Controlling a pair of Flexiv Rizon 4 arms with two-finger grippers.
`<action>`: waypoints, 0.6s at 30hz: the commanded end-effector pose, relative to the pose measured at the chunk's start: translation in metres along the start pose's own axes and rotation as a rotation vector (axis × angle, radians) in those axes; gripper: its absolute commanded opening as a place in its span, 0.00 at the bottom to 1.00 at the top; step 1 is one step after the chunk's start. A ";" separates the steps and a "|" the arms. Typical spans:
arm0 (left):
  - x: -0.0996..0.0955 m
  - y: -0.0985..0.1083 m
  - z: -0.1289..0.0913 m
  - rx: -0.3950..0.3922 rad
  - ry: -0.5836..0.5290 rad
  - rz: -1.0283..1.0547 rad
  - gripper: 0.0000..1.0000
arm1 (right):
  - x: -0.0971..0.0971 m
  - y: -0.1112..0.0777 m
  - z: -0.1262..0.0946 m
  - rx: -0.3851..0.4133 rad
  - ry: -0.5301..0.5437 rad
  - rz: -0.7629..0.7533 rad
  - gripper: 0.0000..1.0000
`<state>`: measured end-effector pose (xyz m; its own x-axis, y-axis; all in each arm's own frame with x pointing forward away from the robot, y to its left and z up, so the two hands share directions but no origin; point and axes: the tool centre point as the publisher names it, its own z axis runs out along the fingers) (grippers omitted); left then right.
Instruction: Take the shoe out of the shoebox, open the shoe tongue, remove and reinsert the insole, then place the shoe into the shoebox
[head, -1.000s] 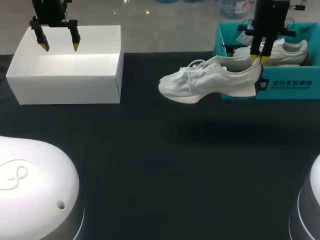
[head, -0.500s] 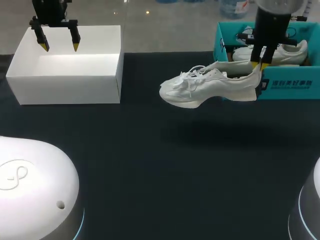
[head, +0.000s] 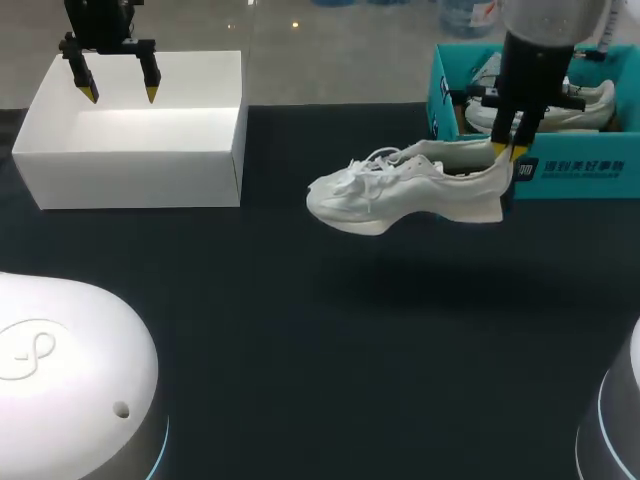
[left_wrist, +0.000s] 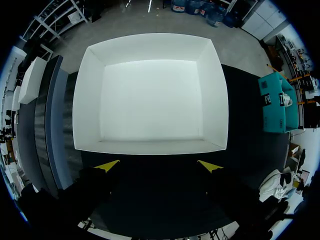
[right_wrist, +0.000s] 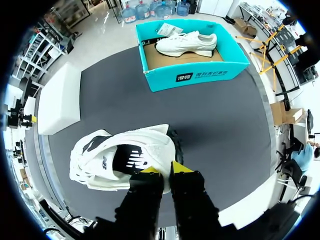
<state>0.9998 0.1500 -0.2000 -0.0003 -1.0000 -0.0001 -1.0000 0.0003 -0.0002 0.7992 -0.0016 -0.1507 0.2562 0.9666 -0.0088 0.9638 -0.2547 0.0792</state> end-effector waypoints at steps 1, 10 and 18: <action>0.000 0.000 0.000 0.000 0.000 0.000 1.00 | 0.001 -0.029 0.009 -0.022 0.026 0.010 0.00; 0.000 0.000 0.000 0.000 0.000 0.000 1.00 | 0.008 -0.050 0.025 0.037 0.037 0.027 0.00; 0.000 0.000 0.000 0.000 0.000 0.000 1.00 | 0.008 -0.050 0.025 0.037 0.037 0.027 0.00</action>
<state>0.9998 0.1499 -0.2000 -0.0003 -1.0000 -0.0001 -1.0000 0.0003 -0.0002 0.7542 0.0179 -0.1799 0.2801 0.9596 0.0278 0.9587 -0.2811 0.0425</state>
